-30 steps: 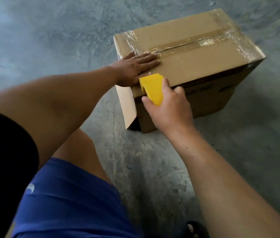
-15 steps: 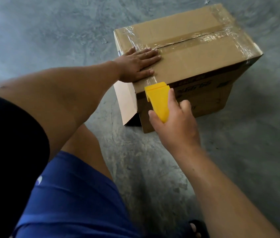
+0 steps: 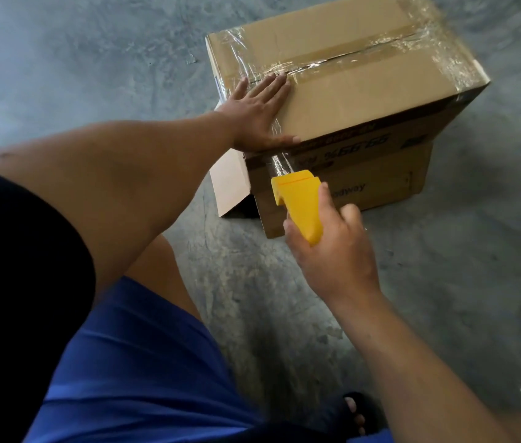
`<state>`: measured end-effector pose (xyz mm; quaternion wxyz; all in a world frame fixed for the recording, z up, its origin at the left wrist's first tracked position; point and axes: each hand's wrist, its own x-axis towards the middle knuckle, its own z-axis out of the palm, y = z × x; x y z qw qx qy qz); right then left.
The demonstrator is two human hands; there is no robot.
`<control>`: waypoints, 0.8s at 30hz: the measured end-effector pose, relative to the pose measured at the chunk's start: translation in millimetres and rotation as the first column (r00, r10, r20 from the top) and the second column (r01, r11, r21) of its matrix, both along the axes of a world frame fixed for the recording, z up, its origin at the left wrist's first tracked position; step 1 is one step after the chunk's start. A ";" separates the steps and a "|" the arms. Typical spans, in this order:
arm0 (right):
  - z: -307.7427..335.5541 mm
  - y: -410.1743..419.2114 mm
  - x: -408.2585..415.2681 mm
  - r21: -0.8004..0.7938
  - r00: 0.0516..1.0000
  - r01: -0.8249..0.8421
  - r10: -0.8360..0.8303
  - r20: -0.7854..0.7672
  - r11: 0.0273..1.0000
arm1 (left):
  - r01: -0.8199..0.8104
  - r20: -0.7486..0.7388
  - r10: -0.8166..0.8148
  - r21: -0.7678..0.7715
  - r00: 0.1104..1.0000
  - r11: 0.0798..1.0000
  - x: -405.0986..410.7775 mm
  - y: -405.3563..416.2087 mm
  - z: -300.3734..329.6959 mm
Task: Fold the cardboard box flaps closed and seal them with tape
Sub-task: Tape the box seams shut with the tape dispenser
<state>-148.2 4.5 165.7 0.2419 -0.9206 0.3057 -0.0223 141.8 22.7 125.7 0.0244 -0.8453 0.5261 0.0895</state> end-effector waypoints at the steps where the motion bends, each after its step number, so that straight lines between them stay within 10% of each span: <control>1: -2.7 -1.4 0.4 -0.002 1.000 -0.002 0.002 -0.004 1.000 | -0.008 -0.003 0.008 -0.005 1.000 1.000 -2.4 -0.5 -0.3; 24: -45.7 -19.8 42.5 0.266 0.969 0.248 -0.233 -0.085 0.932 | -0.041 0.133 0.043 -0.024 0.990 0.999 -52.4 8.2 -23.0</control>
